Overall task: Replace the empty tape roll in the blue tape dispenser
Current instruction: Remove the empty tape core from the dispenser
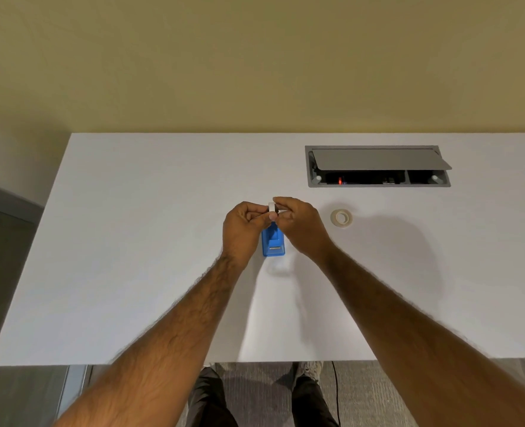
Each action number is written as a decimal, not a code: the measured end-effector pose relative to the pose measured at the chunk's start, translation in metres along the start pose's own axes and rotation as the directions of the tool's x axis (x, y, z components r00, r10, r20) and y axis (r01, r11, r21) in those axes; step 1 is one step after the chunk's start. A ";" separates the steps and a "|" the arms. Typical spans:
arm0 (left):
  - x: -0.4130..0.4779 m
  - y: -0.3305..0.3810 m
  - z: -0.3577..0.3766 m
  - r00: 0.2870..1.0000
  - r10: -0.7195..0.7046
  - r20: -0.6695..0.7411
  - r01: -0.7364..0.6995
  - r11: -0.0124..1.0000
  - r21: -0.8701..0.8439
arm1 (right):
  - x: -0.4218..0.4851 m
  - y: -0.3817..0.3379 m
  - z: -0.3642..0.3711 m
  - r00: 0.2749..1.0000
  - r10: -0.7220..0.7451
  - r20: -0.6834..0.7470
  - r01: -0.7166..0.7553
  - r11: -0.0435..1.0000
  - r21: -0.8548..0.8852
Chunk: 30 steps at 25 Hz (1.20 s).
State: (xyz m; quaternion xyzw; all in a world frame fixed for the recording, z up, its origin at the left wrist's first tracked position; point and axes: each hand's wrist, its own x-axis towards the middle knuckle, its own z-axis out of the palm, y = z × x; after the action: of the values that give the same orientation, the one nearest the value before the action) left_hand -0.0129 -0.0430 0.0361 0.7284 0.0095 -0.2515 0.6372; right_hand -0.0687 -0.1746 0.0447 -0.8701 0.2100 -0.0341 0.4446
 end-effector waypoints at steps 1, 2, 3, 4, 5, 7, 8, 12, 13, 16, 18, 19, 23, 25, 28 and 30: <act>0.000 0.001 -0.001 1.000 0.000 -0.004 0.000 1.000 0.000 | 0.000 -0.002 -0.003 0.999 0.037 0.007 -0.038 0.997 0.060; 0.000 0.003 -0.001 1.000 -0.001 -0.005 0.001 1.000 0.003 | 0.001 -0.003 -0.005 0.997 0.071 0.010 -0.072 0.990 0.120; 0.000 0.004 -0.001 1.000 -0.001 -0.005 0.001 1.000 0.006 | 0.001 -0.005 -0.007 0.995 0.100 0.008 -0.100 0.980 0.174; 0.000 0.005 -0.002 1.000 0.001 -0.003 -0.001 1.000 0.010 | 0.001 -0.006 -0.007 0.992 0.124 0.006 -0.122 0.967 0.222; 0.000 0.006 -0.002 1.000 0.004 0.004 -0.004 1.000 0.014 | 0.000 -0.007 -0.008 0.990 0.144 0.002 -0.139 0.956 0.260; 0.000 0.007 -0.001 1.000 0.009 0.025 -0.009 1.000 0.012 | 0.000 -0.008 -0.008 0.985 0.171 -0.021 -0.156 0.938 0.308; 0.000 0.008 -0.001 0.999 0.009 0.031 -0.009 1.000 0.011 | 0.000 -0.008 -0.008 0.984 0.175 -0.036 -0.154 0.934 0.324; -0.004 0.007 0.000 1.000 0.019 0.012 -0.019 1.000 0.012 | -0.002 -0.010 -0.010 0.985 0.167 -0.039 -0.142 0.920 0.364; -0.005 0.008 0.000 1.000 0.020 0.005 -0.020 1.000 0.006 | -0.002 -0.011 -0.011 0.985 0.172 -0.027 -0.149 0.914 0.378; -0.007 0.009 0.001 1.000 0.010 0.009 -0.010 0.999 -0.030 | -0.004 -0.015 -0.014 0.982 0.190 -0.012 -0.169 0.896 0.412; -0.006 0.012 0.001 1.000 -0.004 0.027 0.006 0.998 -0.057 | -0.005 -0.017 -0.017 0.982 0.190 0.013 -0.177 0.885 0.431; -0.005 0.012 0.001 0.999 -0.005 0.035 0.007 0.998 -0.061 | -0.006 -0.018 -0.019 0.981 0.190 0.031 -0.183 0.878 0.443; -0.007 0.012 -0.001 0.999 0.009 0.045 -0.006 0.998 -0.063 | -0.007 -0.020 -0.025 0.979 0.195 0.060 -0.200 0.863 0.464; -0.007 0.012 0.000 0.999 0.005 0.045 -0.002 0.998 -0.062 | -0.008 -0.022 -0.026 0.977 0.205 0.061 -0.210 0.862 0.462; -0.004 0.013 -0.001 0.998 0.008 0.055 -0.007 1.000 -0.030 | -0.008 -0.024 -0.028 0.979 0.197 0.049 -0.198 0.877 0.438; -0.003 0.014 0.000 0.998 0.013 0.059 -0.011 1.000 -0.028 | -0.006 -0.024 -0.030 0.981 0.189 0.038 -0.188 0.888 0.420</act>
State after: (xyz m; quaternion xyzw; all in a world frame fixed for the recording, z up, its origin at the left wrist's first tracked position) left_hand -0.0103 -0.0444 0.0502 0.7118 -0.0105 -0.2690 0.6487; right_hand -0.0734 -0.1824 0.0820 -0.7288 0.2818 -0.0370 0.6230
